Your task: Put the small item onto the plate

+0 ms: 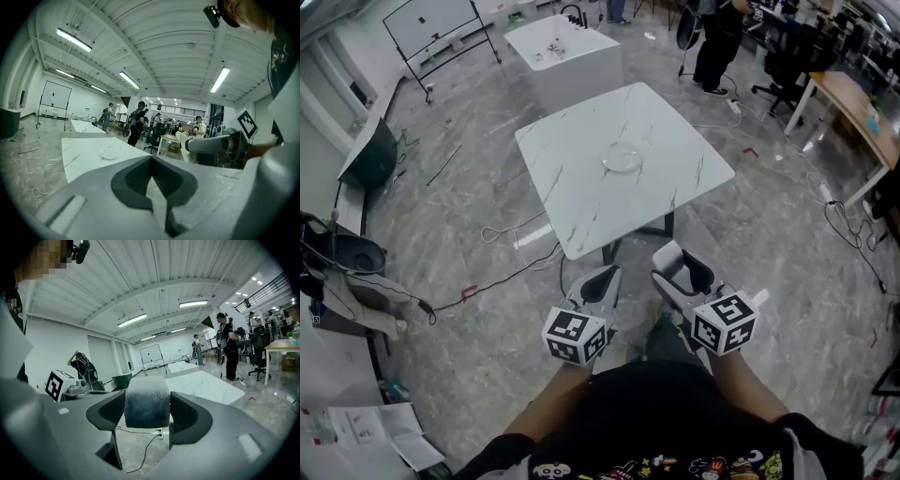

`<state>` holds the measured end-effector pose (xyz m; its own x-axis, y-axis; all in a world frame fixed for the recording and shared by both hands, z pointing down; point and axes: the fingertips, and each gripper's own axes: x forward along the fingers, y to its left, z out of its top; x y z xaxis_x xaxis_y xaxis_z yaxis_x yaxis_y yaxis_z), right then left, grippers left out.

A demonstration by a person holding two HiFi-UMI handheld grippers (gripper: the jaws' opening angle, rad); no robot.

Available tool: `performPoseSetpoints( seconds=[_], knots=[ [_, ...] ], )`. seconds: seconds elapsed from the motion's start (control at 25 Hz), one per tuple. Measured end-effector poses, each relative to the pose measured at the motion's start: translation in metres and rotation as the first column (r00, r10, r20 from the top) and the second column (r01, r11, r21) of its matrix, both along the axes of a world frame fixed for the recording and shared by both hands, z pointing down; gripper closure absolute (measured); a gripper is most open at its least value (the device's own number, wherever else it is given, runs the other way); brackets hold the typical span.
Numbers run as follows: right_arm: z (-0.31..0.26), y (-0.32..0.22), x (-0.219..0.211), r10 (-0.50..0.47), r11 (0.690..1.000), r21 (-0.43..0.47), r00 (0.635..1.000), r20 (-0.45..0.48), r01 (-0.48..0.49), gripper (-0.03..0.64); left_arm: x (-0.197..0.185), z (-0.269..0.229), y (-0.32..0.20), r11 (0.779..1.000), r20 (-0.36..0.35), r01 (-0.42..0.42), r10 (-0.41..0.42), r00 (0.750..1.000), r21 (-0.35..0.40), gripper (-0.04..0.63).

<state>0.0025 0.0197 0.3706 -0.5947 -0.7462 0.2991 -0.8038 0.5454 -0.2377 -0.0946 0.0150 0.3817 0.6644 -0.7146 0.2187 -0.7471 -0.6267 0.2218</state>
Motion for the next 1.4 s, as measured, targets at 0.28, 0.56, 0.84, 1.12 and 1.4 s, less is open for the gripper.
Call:
performPoseSetpoints(
  seconds=[0.28, 0.56, 0.84, 1.12, 1.4],
  knots=[
    [0.007, -0.037, 0.011, -0.013, 1.0, -0.008, 1.0, 0.008, 0.013, 0.29, 0.011, 0.006, -0.032, 1.0, 0.015, 0.013, -0.012, 1.0, -0.016, 0.595],
    [0.019, -0.086, 0.035, -0.025, 0.999, -0.04, 1.0, 0.019, 0.026, 0.29, 0.035, 0.018, -0.08, 0.998, 0.024, 0.025, -0.024, 0.999, -0.051, 0.595],
    [0.035, -0.139, 0.064, -0.05, 0.996, -0.076, 0.998, 0.04, 0.053, 0.29, 0.07, 0.031, -0.132, 0.996, 0.037, 0.038, -0.035, 0.999, -0.085, 0.595],
    [0.046, -0.187, 0.081, -0.106, 0.99, -0.085, 0.992, 0.072, 0.112, 0.29, 0.083, 0.044, -0.165, 0.988, 0.07, 0.111, -0.103, 0.992, -0.111, 0.595],
    [0.047, -0.205, 0.08, -0.174, 0.98, -0.083, 0.982, 0.071, 0.18, 0.29, 0.081, 0.042, -0.174, 0.977, 0.074, 0.187, -0.18, 0.981, -0.104, 0.595]
  ],
)
